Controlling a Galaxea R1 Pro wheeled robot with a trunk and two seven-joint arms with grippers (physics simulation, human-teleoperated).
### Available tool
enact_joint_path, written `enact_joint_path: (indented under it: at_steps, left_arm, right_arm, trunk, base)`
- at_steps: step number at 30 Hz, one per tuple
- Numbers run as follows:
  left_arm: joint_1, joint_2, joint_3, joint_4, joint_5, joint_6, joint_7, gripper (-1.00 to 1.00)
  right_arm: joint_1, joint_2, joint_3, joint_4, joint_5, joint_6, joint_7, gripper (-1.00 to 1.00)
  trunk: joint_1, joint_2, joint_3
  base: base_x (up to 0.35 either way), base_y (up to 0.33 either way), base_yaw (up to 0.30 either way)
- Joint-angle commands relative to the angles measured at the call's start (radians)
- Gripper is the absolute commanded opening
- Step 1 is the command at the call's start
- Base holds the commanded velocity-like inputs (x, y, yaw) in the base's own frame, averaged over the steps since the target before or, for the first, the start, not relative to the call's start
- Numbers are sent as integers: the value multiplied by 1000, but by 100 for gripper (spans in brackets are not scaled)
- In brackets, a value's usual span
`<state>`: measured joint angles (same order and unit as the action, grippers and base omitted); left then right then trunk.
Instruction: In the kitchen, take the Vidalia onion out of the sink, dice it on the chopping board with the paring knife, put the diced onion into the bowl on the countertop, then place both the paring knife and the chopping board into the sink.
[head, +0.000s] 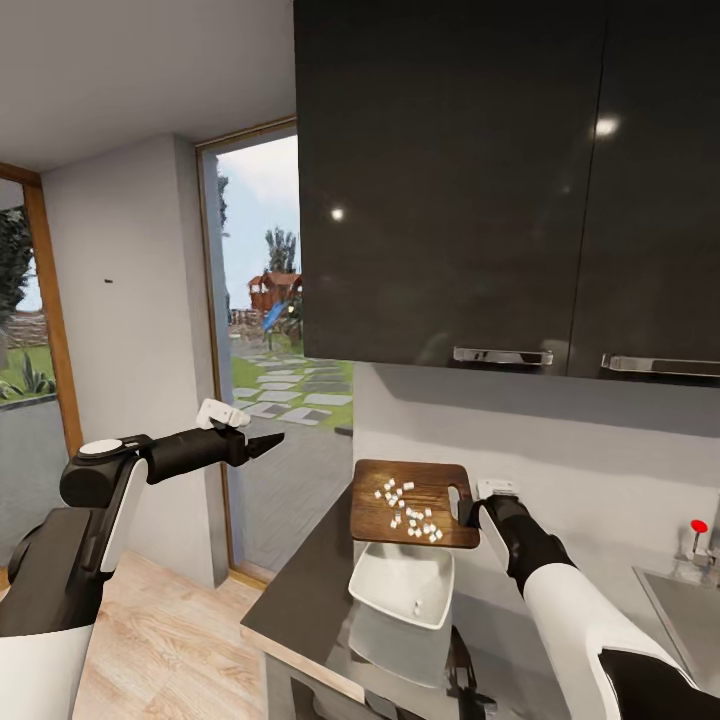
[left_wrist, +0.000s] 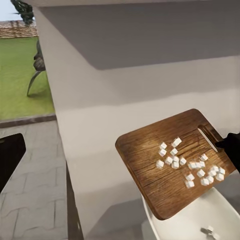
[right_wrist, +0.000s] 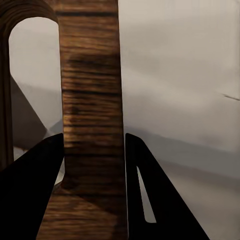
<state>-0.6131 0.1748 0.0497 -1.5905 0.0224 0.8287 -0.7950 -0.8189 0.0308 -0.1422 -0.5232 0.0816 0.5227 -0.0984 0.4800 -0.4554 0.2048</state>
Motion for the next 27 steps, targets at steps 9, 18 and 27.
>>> enact_joint_path:
  at_steps: [9, 18, 27]
  left_arm:
    - [0, 0, 1, 0, 3, 7, -3, 100]
    - [0, 0, 1, 0, 3, 7, -3, 100]
    - [0, 0, 1, 0, 2, 7, -3, 100]
  right_arm:
    - [0, 1, -7, -2, 9, 5, 2, -100]
    - [0, 1, -7, -1, 9, 5, 2, -100]
    - [0, 1, -7, 2, 9, 1, 2, -100]
  trunk:
    - [1, -1, 0]
    - [1, -1, 0]
    - [1, -1, 0]
  base:
    - [63, 0, 0]
    - [0, 0, 0]
    - [0, 0, 0]
